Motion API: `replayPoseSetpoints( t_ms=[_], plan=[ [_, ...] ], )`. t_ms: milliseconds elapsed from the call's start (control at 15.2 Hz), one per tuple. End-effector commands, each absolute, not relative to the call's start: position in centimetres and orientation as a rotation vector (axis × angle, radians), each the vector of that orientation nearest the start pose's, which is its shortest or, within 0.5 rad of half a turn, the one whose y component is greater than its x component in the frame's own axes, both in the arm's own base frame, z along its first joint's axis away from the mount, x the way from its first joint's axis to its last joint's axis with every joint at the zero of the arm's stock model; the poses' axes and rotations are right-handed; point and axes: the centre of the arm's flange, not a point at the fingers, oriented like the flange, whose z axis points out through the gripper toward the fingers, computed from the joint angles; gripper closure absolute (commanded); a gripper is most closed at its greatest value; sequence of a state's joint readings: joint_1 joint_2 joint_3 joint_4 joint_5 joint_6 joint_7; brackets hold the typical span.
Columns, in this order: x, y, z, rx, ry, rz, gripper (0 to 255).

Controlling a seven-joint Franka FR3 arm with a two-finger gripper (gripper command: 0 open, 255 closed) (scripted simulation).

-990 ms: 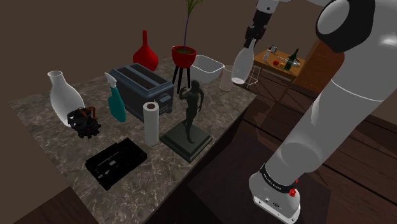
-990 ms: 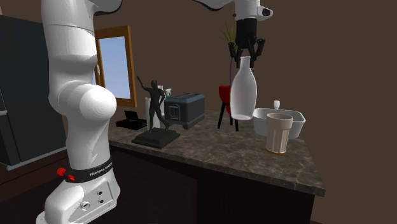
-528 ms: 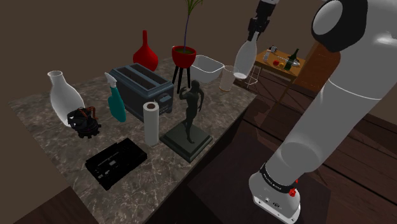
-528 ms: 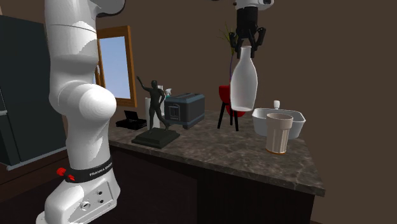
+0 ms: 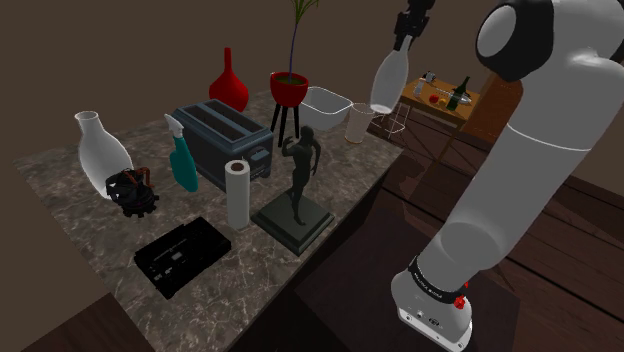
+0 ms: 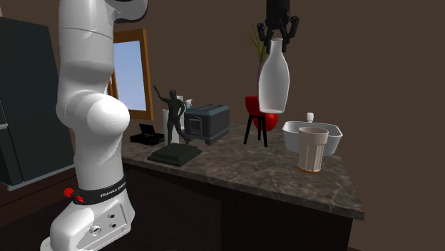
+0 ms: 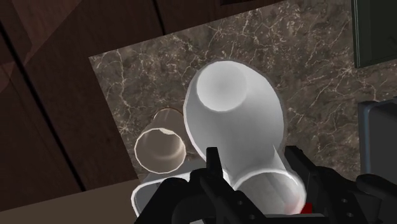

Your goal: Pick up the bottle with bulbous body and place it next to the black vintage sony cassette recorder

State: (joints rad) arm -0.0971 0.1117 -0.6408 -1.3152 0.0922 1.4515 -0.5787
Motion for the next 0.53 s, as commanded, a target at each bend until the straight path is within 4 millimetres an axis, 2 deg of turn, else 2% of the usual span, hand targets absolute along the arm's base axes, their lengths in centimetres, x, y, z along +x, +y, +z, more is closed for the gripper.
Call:
replayPoseSetpoints(
  t_ms=[0,462],
  plan=[
    [44.4,-35.6,69.2,-3.141,0.222,-0.082,255],
    [44.4,-35.6,72.9,-3.141,0.222,-0.082,255]
  ],
)
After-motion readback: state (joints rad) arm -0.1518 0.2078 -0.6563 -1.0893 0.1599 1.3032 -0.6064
